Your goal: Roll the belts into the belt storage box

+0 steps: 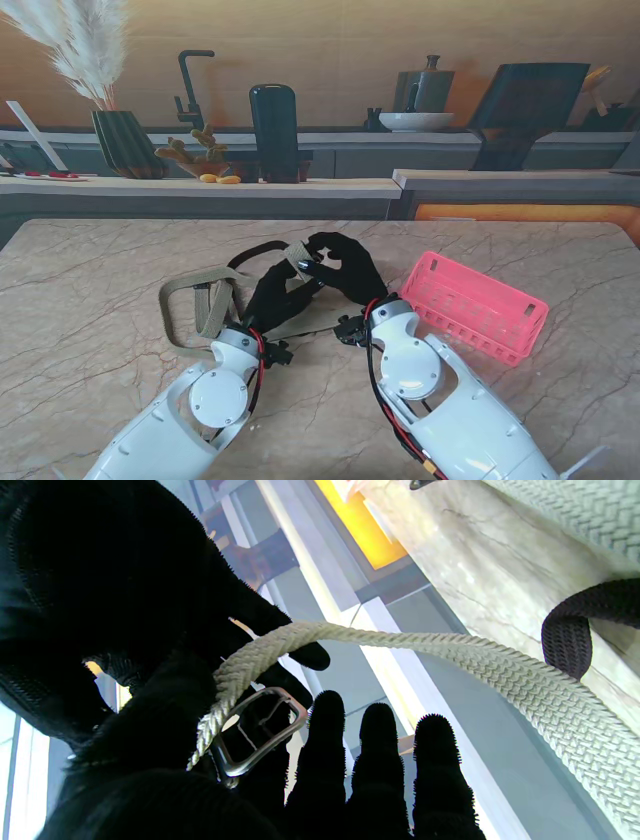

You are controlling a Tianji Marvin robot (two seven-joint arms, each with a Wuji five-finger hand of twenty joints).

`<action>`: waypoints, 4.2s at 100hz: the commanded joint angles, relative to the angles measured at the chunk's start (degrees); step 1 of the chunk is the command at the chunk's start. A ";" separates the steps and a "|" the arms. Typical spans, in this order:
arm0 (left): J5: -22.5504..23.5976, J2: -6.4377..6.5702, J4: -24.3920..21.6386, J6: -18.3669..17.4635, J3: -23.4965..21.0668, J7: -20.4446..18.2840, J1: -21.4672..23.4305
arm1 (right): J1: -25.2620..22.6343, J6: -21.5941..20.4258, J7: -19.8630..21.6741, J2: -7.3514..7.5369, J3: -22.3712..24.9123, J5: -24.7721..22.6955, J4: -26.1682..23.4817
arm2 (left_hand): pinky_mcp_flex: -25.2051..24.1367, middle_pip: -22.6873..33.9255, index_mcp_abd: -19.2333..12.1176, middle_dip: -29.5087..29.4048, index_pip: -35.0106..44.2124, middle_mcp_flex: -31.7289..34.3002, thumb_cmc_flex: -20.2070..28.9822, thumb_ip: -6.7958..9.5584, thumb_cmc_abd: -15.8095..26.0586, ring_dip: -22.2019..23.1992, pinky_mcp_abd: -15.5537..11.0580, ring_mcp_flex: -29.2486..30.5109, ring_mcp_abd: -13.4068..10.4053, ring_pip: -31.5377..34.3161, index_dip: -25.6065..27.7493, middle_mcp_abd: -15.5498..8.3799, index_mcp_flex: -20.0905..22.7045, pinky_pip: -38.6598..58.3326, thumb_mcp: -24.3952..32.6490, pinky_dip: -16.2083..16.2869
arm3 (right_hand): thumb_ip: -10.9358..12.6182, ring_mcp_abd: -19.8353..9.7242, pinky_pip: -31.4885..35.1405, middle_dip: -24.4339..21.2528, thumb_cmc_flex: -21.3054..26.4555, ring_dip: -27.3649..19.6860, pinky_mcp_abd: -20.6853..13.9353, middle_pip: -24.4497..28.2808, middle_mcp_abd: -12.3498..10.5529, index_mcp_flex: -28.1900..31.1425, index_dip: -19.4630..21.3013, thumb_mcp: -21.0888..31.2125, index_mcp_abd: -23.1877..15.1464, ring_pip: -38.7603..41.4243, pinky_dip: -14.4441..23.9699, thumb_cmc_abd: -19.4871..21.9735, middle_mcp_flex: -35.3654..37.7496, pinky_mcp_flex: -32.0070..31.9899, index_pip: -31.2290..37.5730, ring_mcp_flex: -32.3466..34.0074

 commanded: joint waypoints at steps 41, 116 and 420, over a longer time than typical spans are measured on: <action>-1.62 -1.72 -0.42 0.51 0.33 2.20 0.78 | -1.45 0.48 -2.06 -0.68 0.47 -0.89 -0.85 | 3.30 8.54 -8.36 4.83 22.31 17.77 19.79 -1.23 6.83 4.26 2.04 13.68 -1.19 10.05 1.69 -3.50 9.90 11.72 -17.83 1.88 | 0.71 -1.23 -1.42 0.18 -0.18 0.96 0.53 0.72 -1.26 3.01 -0.03 0.30 -5.82 0.83 2.28 1.01 0.42 -0.21 4.82 0.80; -16.59 0.86 -4.99 2.96 -3.37 -12.47 3.08 | -4.63 1.51 2.94 3.44 7.10 -15.25 -2.97 | 11.31 15.64 1.56 6.90 23.30 34.15 26.83 -3.07 10.18 9.27 4.50 28.54 6.43 24.18 5.10 1.78 15.36 25.05 -21.38 7.83 | 8.89 0.65 -0.19 3.28 -9.64 7.20 2.18 3.53 3.77 -13.42 17.71 -5.27 16.13 4.62 6.63 5.59 5.01 1.80 -16.79 7.63; -14.88 0.43 -9.10 3.15 -4.38 -8.08 6.45 | 5.57 -6.47 -23.37 3.21 -1.85 -41.49 11.88 | -0.63 -2.36 2.04 2.01 -11.86 -2.90 -7.72 1.59 1.09 7.99 3.78 2.23 5.67 6.84 -3.59 3.55 -4.56 12.82 -18.33 5.45 | 0.57 -0.54 24.91 4.05 10.22 9.71 6.41 14.51 -2.44 1.41 -3.26 -9.61 15.20 23.46 -4.44 14.27 28.96 2.12 5.15 18.38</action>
